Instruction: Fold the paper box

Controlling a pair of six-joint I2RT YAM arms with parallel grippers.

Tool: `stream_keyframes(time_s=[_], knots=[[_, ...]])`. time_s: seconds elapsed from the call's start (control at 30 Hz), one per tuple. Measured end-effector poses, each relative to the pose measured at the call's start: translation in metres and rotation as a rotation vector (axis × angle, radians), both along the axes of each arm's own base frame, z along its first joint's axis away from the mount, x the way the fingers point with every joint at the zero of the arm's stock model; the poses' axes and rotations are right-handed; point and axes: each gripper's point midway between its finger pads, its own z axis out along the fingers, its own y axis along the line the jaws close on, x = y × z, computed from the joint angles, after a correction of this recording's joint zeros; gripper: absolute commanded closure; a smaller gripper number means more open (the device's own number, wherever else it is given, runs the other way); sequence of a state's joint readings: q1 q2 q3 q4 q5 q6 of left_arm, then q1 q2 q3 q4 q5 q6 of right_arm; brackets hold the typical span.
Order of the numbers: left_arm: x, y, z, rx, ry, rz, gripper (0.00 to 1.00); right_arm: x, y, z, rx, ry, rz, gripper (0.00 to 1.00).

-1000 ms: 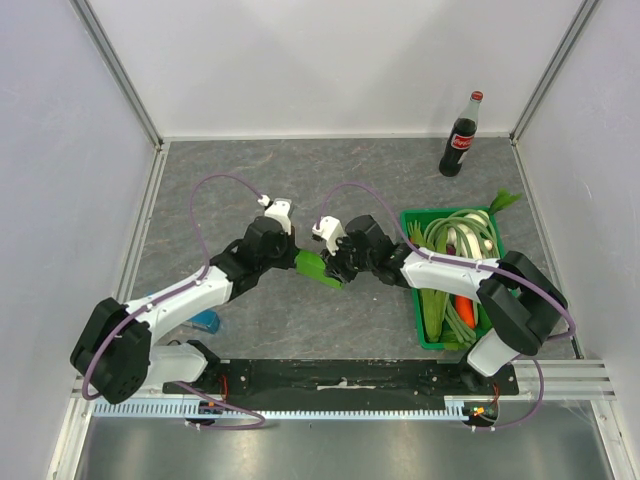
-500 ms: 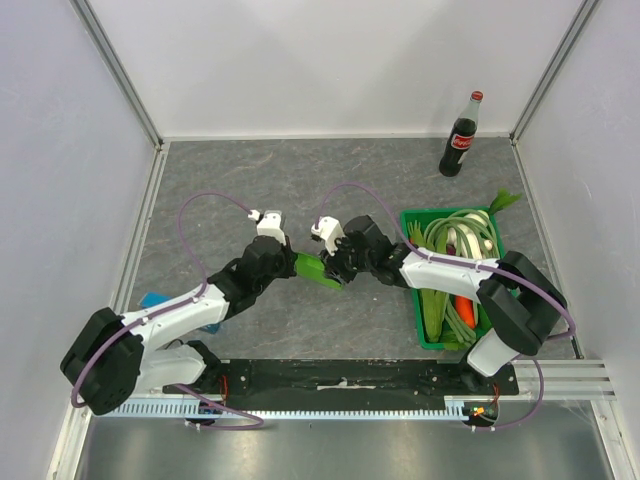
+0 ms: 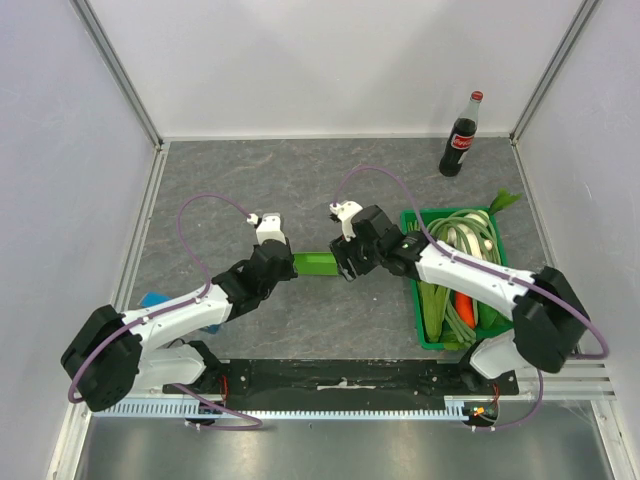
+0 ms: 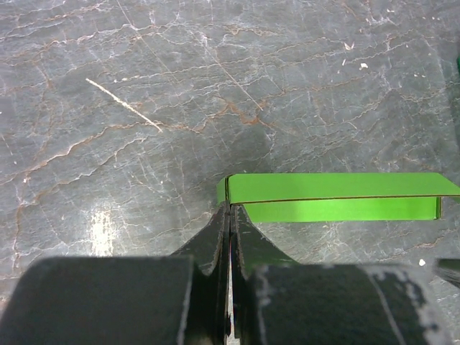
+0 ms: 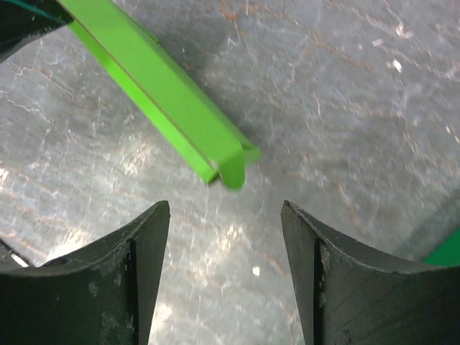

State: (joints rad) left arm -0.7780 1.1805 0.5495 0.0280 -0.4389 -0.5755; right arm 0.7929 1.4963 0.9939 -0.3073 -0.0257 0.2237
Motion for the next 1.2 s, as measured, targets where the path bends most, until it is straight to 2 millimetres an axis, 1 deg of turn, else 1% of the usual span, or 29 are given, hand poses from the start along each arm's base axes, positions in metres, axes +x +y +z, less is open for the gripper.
stream_keyframes(time_s=[0.07,0.17,0.2,0.27,0.37,0.47,0.57,0.63,0.73,1.03,1.07,1.13,1.17,1.2], knots=[[-0.001,0.0,0.0,0.005,0.001,0.009,0.98,-0.008,-0.011,0.011,-0.004,0.012,-0.037,0.32],[-0.004,-0.001,0.0,0.017,0.004,0.015,0.98,-0.014,-0.019,0.027,0.008,0.015,-0.066,0.36],[-0.005,-0.001,0.0,0.022,0.004,0.015,0.98,-0.015,-0.021,0.032,0.009,0.012,-0.076,0.44],[-0.006,-0.002,0.0,0.03,0.005,0.015,0.98,-0.013,-0.022,0.038,0.008,0.008,-0.087,0.5],[-0.006,-0.002,0.0,0.05,0.013,0.018,0.98,-0.009,-0.017,0.043,0.006,0.007,-0.087,0.53],[-0.006,-0.003,0.001,0.07,0.019,0.021,0.98,-0.004,-0.012,0.04,-0.009,0.014,-0.088,0.53],[-0.006,-0.004,0.001,0.077,0.019,0.021,0.98,-0.005,-0.011,0.033,-0.028,0.031,-0.083,0.53],[-0.005,-0.004,0.0,0.082,0.018,0.025,0.98,-0.006,-0.01,0.029,-0.039,0.038,-0.077,0.53],[-0.005,-0.004,0.0,0.087,0.016,0.027,0.98,-0.005,-0.008,0.026,-0.054,0.039,-0.069,0.57],[-0.006,-0.005,0.001,0.092,0.013,0.025,0.98,0.001,-0.007,0.008,-0.112,0.038,-0.058,0.71],[-0.006,-0.005,0.001,0.092,0.013,0.024,0.98,0.003,-0.008,0.007,-0.118,0.033,-0.061,0.75],[-0.007,-0.006,0.001,0.095,0.01,0.024,0.98,0.005,-0.008,0.006,-0.127,0.019,-0.07,0.79],[-0.007,-0.006,0.001,0.096,0.009,0.023,0.98,0.006,-0.008,0.007,-0.125,0.014,-0.072,0.85],[-0.007,-0.006,0.001,0.099,0.008,0.024,0.98,0.007,-0.007,0.008,-0.123,0.007,-0.073,0.88]])
